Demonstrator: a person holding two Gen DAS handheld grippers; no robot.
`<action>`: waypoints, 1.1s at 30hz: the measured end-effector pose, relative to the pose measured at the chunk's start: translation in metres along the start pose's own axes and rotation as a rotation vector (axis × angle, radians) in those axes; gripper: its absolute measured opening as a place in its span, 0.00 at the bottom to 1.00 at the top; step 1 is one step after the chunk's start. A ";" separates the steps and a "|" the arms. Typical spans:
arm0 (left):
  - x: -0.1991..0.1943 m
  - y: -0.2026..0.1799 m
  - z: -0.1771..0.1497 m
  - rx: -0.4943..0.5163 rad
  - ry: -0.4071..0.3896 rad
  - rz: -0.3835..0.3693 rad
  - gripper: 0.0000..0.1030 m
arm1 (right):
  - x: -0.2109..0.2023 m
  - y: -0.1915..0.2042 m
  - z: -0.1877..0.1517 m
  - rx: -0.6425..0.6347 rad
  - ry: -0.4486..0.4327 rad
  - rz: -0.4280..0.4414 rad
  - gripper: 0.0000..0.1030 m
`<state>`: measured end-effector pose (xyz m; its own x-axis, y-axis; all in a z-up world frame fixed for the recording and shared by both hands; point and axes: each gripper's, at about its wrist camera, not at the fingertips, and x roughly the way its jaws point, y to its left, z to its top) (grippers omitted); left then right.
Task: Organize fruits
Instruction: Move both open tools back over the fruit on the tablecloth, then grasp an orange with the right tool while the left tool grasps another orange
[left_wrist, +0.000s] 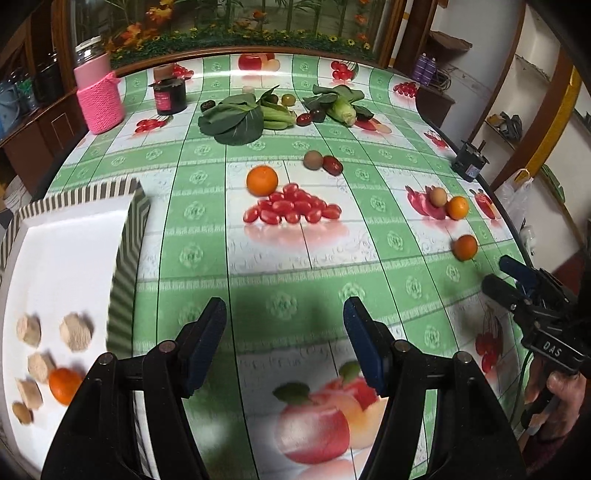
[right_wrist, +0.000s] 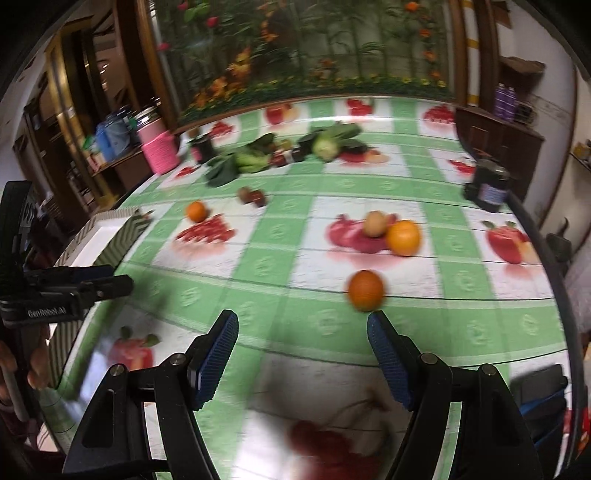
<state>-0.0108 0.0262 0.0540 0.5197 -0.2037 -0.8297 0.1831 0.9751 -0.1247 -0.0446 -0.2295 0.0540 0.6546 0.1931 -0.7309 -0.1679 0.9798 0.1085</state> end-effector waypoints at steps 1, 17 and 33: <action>0.000 0.001 0.004 0.003 -0.002 0.001 0.63 | 0.001 -0.005 0.001 0.000 0.000 -0.026 0.73; 0.037 0.018 0.058 0.044 0.009 0.062 0.63 | 0.051 -0.024 0.018 -0.029 0.070 -0.016 0.32; 0.097 0.016 0.093 0.068 0.052 0.067 0.63 | 0.053 -0.017 0.017 -0.036 0.055 0.035 0.32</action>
<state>0.1201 0.0139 0.0222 0.4894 -0.1318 -0.8621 0.2065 0.9779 -0.0322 0.0056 -0.2346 0.0253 0.6065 0.2229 -0.7632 -0.2166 0.9699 0.1111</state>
